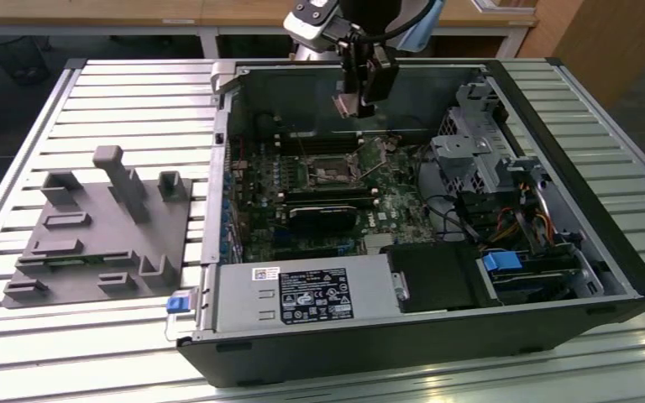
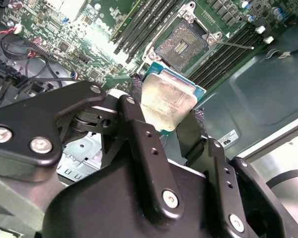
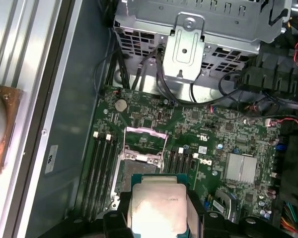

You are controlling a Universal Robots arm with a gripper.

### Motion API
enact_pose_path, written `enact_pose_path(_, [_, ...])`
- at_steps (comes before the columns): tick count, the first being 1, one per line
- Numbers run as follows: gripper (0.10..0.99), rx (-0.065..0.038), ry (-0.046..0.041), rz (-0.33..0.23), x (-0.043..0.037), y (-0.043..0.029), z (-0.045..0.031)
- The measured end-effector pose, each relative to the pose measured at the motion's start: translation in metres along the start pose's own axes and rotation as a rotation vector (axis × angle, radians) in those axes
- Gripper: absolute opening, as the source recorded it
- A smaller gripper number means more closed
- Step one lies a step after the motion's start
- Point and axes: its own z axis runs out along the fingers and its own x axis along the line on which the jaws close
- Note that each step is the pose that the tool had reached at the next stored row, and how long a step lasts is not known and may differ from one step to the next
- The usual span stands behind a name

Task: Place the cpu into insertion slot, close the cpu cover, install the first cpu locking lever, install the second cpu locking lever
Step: 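Place the cpu into insertion slot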

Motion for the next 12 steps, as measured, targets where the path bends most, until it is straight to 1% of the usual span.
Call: enact_pose_path(12, [0.529,0.0,-0.0012,0.015,-0.0001,-0.0004,0.004])
